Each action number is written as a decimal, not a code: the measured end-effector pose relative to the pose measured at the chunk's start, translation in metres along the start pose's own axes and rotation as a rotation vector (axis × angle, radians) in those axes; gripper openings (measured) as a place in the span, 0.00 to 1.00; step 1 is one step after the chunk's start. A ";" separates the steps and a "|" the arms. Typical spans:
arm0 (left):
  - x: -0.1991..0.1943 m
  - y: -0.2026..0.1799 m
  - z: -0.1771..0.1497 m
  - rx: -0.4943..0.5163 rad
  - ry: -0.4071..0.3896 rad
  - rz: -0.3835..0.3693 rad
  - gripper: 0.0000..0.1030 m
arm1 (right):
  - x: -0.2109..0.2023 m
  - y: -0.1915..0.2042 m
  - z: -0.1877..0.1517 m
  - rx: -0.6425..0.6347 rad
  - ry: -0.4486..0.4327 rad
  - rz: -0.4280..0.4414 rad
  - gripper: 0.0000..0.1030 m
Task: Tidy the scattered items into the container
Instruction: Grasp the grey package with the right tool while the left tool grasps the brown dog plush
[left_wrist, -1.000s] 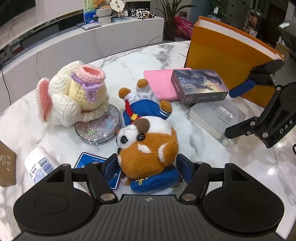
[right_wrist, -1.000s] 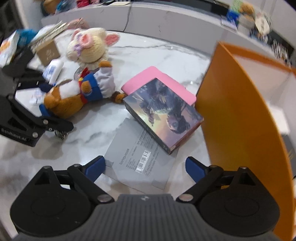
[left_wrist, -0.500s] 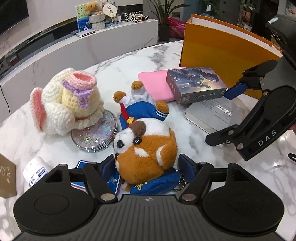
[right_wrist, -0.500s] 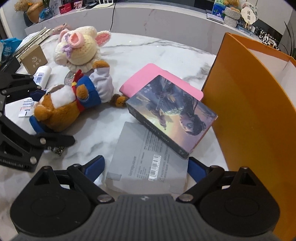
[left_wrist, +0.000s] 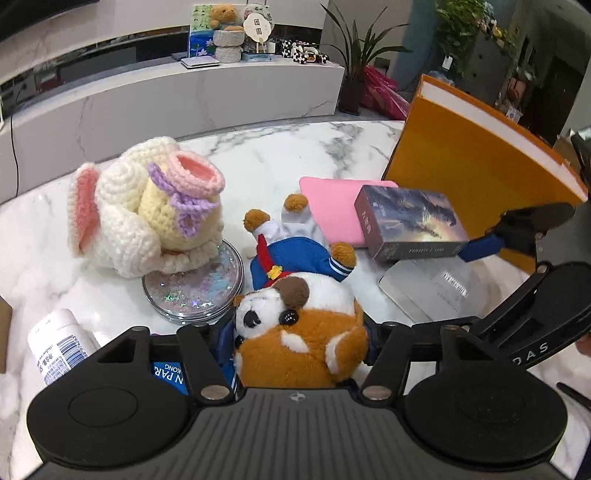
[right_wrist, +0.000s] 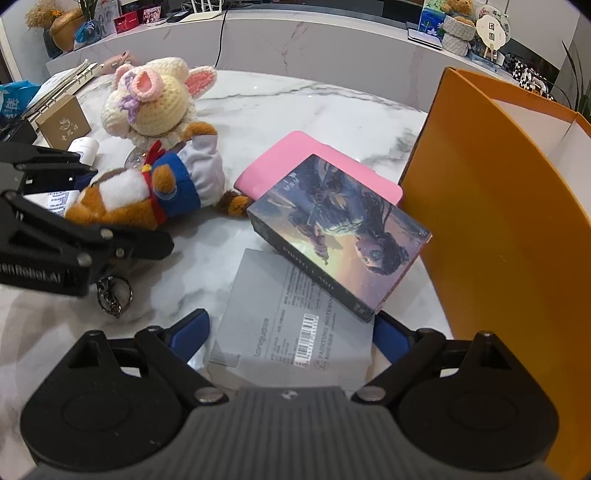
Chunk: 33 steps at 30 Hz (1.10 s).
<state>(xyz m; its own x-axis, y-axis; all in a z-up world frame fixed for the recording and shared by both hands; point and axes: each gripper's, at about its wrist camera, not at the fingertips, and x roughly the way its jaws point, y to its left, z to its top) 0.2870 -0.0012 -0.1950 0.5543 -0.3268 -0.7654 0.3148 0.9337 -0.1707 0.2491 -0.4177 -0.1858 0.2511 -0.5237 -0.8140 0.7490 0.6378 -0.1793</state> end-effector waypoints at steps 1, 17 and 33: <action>-0.001 0.000 0.000 -0.001 0.003 0.001 0.67 | -0.001 -0.001 0.000 0.004 0.001 -0.001 0.85; -0.012 0.000 -0.001 0.002 0.004 0.007 0.67 | -0.016 -0.001 -0.008 0.002 0.055 0.039 0.84; -0.045 -0.013 0.003 -0.019 -0.064 0.007 0.66 | -0.049 0.029 -0.017 0.014 0.023 0.074 0.83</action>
<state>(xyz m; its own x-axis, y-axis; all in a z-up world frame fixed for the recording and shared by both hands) 0.2599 0.0006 -0.1565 0.6050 -0.3283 -0.7254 0.2965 0.9384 -0.1774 0.2483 -0.3642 -0.1605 0.2921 -0.4620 -0.8374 0.7377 0.6661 -0.1102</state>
